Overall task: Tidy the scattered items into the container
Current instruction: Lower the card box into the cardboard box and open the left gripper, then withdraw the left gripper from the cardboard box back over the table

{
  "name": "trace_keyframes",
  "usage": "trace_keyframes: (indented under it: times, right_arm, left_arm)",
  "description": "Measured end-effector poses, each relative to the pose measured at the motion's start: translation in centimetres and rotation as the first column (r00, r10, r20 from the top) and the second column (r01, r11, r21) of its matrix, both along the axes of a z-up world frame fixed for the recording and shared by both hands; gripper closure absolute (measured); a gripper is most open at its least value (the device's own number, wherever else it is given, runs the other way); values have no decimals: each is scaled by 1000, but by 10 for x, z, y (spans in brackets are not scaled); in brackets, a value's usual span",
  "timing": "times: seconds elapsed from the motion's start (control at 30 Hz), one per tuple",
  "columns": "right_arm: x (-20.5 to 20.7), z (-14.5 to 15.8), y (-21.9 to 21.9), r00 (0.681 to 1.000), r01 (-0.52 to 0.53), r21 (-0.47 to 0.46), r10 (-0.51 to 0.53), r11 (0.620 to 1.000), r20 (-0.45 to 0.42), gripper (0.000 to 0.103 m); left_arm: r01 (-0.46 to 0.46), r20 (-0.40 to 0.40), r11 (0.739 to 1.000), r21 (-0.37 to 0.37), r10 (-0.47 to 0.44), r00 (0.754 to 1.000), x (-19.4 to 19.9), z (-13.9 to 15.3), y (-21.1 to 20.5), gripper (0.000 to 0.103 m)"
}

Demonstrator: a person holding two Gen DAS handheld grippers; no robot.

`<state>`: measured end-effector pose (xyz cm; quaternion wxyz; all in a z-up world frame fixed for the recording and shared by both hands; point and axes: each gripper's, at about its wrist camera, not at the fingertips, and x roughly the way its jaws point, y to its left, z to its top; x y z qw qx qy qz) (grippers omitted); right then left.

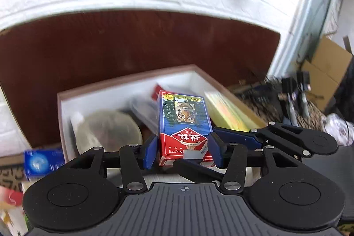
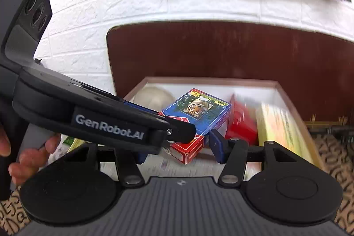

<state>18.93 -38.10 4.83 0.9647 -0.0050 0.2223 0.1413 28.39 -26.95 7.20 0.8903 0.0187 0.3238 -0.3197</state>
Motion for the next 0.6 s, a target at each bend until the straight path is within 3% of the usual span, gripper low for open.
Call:
trace_keyframes:
  times: [0.07,0.1,0.13,0.17,0.33,0.47,0.6]
  right_arm:
    - [18,6,1,1000,-6,-18,6,1000,9,42]
    - [29,9,2,1000,-7,-21,7,1000,12,41]
    - [41,10,2,1000,-2,-22,3,1000,20,40]
    - [52,10,1,1000,17,-25,-16,1000,18,35]
    - [57,-7,-1,1000,26,-41,-27,999,-16,30]
    - [40,-24,0,999,39,-48,-40,998,-25,19]
    - [29,-22,5,999,40,-59,-41,997,-16,13]
  left_arm:
    - [-45,20,999,-19,45,999,15,2,-2,40]
    - [-69,24,997,-30,70,997,22,1,-1,32]
    - [-99,13,994,-36,99,995,27,0,0,15]
    - [-129,2,991,-40,130,992,29,0,3,10]
    - [-105,31,994,-35,106,994,23,-8,16,0]
    - [-55,-14,998,-10,55,998,10,-19,17,0]
    - [-38,7,999,-6,38,999,-7,-20,22,0]
